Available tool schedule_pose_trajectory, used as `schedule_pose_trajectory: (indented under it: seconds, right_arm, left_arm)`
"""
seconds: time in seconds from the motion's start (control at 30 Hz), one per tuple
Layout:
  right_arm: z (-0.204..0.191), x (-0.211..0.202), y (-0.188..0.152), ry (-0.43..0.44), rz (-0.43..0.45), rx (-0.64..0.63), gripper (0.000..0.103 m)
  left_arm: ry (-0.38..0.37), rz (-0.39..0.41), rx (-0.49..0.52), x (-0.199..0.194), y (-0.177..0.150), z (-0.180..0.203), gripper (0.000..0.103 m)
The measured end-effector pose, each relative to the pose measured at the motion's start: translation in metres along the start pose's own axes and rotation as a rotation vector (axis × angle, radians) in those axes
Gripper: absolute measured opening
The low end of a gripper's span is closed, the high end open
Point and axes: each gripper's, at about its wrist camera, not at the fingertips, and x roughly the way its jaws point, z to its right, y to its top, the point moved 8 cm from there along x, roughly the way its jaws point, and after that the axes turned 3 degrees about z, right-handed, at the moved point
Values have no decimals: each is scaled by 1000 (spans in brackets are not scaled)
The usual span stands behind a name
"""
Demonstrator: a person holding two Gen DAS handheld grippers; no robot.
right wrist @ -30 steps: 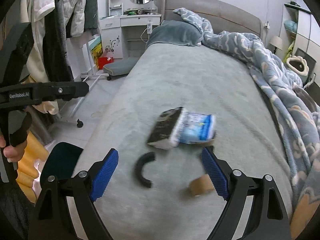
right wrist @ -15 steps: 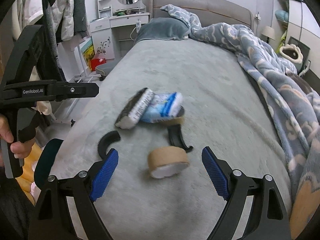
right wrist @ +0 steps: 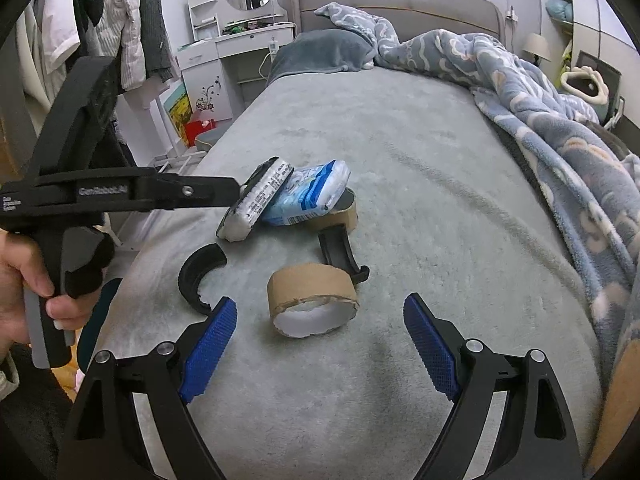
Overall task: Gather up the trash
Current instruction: 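Move the left tool to the black tissue pack while the right tool approaches the cardboard tape roll, then close the left tool on the black tissue pack while the right tool closes on the tape roll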
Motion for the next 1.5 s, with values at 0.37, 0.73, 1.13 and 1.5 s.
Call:
schedule_pose_trajectory:
  seconds: [0.37,0.73,1.13,1.5]
  right_arm:
    - [6,0,-6,22,-4,23,86]
    - [9,5,-8,56,-17,62,86]
    - [0,14,-1,41,-30,59,70]
    - [0,14,3,11,-48,77,48]
  left_arm:
    - [-60,-54,-84,24,-6,2,78]
    - [-48,-55,-84,28,-6,2,58]
    - [-26,-15,-81,10,4,-9,55]
    - [2,-2,-52,-9,8,-17,55]
